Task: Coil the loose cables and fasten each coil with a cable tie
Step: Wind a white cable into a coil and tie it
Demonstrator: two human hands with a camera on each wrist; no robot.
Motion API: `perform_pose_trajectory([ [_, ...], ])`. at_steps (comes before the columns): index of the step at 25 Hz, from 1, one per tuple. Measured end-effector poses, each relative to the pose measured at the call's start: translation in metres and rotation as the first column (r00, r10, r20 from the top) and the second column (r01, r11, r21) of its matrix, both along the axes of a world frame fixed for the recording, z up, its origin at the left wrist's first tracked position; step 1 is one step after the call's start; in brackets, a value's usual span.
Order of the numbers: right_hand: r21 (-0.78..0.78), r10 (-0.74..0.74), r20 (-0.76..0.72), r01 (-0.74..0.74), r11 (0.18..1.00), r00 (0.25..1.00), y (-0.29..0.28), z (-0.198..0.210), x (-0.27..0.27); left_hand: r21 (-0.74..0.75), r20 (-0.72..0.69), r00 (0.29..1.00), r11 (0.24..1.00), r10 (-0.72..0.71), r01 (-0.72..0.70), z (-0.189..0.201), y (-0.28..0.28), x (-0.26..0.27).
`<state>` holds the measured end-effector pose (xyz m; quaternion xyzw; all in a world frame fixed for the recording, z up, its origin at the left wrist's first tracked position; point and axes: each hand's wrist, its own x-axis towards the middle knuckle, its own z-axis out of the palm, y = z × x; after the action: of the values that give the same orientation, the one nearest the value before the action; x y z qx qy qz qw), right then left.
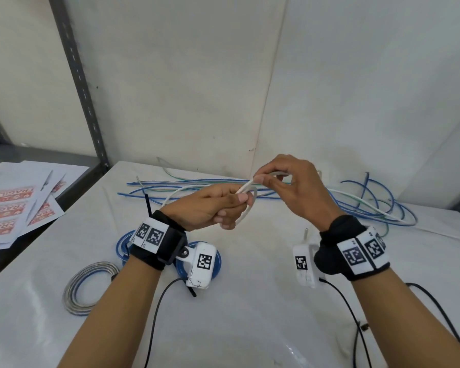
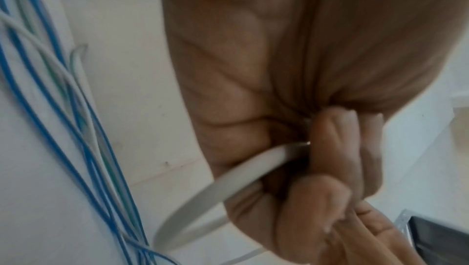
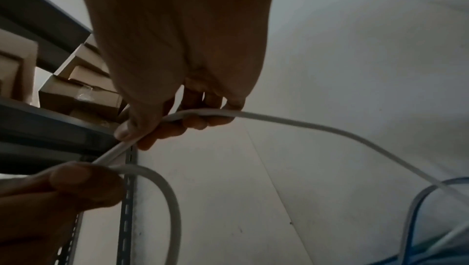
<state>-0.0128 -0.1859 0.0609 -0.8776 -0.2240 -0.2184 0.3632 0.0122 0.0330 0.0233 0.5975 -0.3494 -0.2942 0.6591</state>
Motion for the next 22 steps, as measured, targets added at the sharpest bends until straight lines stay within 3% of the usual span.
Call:
perform_pose_trajectory([
  [3,0.103,0.011,0.028,-0.014,0.995,1.000,0.004,0.001,-0.001,-0.130,-0.167,0.985,0.991,-0.031,0.009,0.005,-0.006,-0.002],
  [5,0.128,0.038,-0.003,-0.037,0.991,0.999,0.007,0.003,-0.002,-0.132,-0.350,0.936,0.988,0.034,-0.085,0.005,-0.012,0.001],
  [6,0.125,0.053,-0.013,-0.051,0.991,0.999,0.007,0.004,-0.004,-0.102,-0.355,0.929,0.983,0.107,-0.152,0.005,-0.013,0.001],
  [8,0.121,0.062,-0.009,-0.061,0.991,0.998,0.006,0.008,-0.005,-0.032,-0.195,0.959,0.976,0.206,-0.216,0.003,-0.013,0.001],
  [10,0.137,0.041,0.006,-0.041,0.990,0.999,0.000,0.011,-0.003,-0.037,-0.119,0.981,0.987,0.152,-0.158,0.006,-0.011,-0.003],
  [16,0.155,-0.008,0.006,0.007,0.988,1.000,-0.001,0.001,-0.001,-0.098,-0.381,0.925,0.993,0.018,-0.060,0.015,-0.017,-0.010],
  [22,0.293,-0.025,0.040,0.012,0.956,0.999,0.006,-0.009,-0.005,-0.177,-0.298,0.950,0.973,0.093,-0.150,0.015,-0.015,-0.012],
])
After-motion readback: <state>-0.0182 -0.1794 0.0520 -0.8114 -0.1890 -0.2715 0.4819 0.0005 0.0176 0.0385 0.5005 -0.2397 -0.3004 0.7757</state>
